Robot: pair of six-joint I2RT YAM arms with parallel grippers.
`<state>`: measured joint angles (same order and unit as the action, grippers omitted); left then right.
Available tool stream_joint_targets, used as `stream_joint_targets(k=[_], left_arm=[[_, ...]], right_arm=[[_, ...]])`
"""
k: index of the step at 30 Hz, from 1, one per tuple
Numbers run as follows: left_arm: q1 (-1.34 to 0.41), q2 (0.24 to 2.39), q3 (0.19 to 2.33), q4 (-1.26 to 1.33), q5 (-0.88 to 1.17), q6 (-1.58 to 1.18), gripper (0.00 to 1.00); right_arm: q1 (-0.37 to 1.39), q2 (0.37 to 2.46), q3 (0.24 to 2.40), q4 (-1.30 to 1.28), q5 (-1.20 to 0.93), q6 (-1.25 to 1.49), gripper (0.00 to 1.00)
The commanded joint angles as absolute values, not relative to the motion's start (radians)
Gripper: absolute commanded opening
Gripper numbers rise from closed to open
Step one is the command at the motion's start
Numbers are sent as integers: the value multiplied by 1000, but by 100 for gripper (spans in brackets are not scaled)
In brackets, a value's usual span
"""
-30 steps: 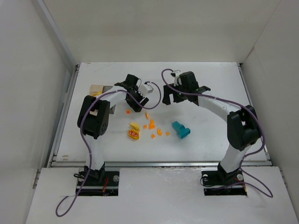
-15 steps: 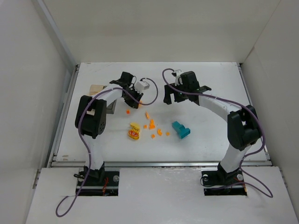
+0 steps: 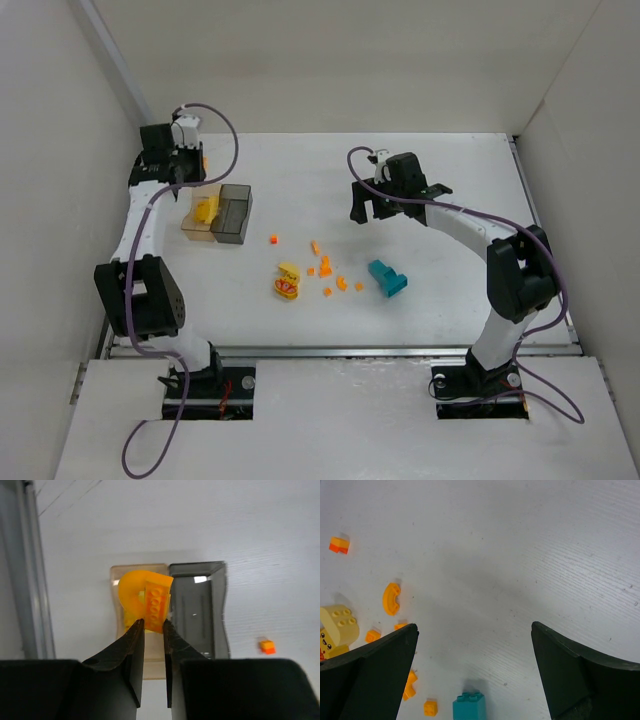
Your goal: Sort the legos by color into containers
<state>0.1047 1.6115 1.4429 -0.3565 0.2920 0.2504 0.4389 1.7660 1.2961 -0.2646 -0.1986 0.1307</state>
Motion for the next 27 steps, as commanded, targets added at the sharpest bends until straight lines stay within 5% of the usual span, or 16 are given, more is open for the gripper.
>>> stream_joint_targets(k=[1, 9, 13, 14, 18, 27], left_arm=[[144, 1631, 1371, -351, 175, 207, 0], [153, 1707, 1333, -333, 83, 295, 6], [153, 1747, 1347, -373, 90, 295, 31], [153, 1756, 1361, -383, 104, 295, 44], [153, 1746, 1361, -394, 117, 320, 61], [0, 1623, 1365, -394, 181, 497, 61]], right_arm=[[434, 1764, 1330, -236, -202, 121, 100], [434, 1773, 1350, -245, -202, 112, 100], [434, 1773, 1350, -245, -202, 103, 100], [434, 1773, 1350, -245, -202, 103, 100], [434, 1773, 1350, -245, -193, 103, 100], [434, 1773, 1350, -245, -202, 103, 100]])
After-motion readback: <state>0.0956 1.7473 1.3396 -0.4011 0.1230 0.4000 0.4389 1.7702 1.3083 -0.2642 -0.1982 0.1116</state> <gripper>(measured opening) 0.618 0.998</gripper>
